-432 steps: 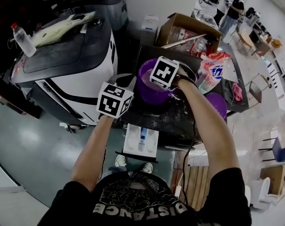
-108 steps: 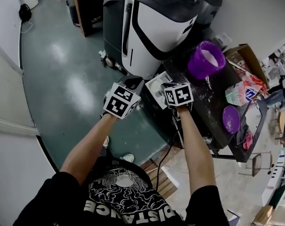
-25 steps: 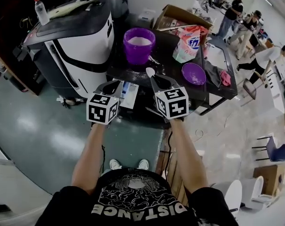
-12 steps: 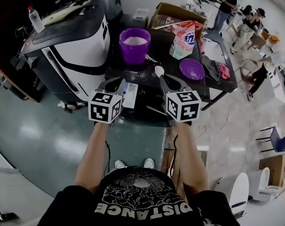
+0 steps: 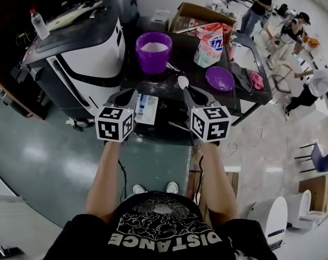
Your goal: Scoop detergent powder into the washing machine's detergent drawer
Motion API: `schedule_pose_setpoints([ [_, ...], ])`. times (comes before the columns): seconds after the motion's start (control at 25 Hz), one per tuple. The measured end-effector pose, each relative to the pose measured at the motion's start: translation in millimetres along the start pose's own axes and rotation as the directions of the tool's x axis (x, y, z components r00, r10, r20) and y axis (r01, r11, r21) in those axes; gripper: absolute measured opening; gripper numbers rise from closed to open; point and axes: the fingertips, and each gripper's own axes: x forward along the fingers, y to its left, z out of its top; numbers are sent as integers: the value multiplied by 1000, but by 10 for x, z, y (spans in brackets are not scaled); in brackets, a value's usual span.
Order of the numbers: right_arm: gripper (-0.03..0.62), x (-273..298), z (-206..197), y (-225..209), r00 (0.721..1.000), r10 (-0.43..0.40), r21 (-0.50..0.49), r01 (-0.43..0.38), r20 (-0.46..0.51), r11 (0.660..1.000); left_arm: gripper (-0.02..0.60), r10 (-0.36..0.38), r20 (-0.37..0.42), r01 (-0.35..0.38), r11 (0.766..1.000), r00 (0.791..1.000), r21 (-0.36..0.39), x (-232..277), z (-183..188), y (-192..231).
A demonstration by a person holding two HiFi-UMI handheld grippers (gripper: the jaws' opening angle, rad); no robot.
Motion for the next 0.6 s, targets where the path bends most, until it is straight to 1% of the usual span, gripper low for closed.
schedule_pose_setpoints([
  [0.32, 35, -30, 14, 20, 1000, 0, -4, 0, -2, 1000, 0, -4, 11, 4, 1000, 1000, -5, -17, 47, -15],
  [0.6, 35, -26, 0, 68, 1000, 3, -11, -3, -4, 1000, 0, -10, 9, 10, 1000, 1000, -9, -23, -2, -8],
])
